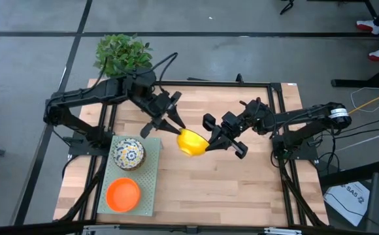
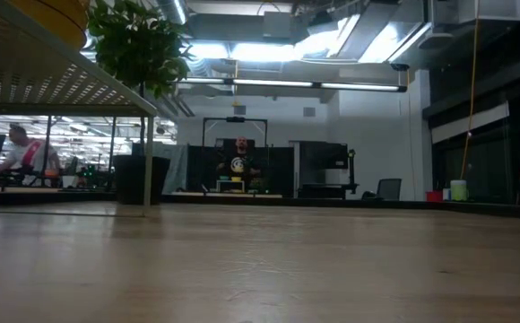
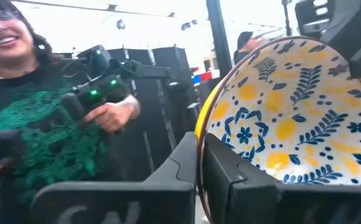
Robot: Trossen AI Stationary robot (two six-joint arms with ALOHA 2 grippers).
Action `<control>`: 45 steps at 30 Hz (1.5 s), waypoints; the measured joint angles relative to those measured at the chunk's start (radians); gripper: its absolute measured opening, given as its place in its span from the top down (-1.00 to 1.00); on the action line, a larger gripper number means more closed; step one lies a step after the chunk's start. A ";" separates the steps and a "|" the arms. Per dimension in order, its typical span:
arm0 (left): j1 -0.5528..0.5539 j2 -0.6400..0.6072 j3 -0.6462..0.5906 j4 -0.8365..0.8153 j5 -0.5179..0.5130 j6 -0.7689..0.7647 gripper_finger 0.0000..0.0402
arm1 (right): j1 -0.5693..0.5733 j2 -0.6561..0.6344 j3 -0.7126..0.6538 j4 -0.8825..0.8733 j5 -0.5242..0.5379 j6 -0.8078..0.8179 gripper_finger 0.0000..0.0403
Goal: Pick & Place Mini bowls
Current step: Stack the patterned bowl on top of the patterned bowl on the shelf
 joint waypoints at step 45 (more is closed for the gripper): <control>0.003 0.117 -0.002 0.302 0.383 -0.134 0.96 | -0.012 0.001 0.056 0.042 0.172 -0.073 0.10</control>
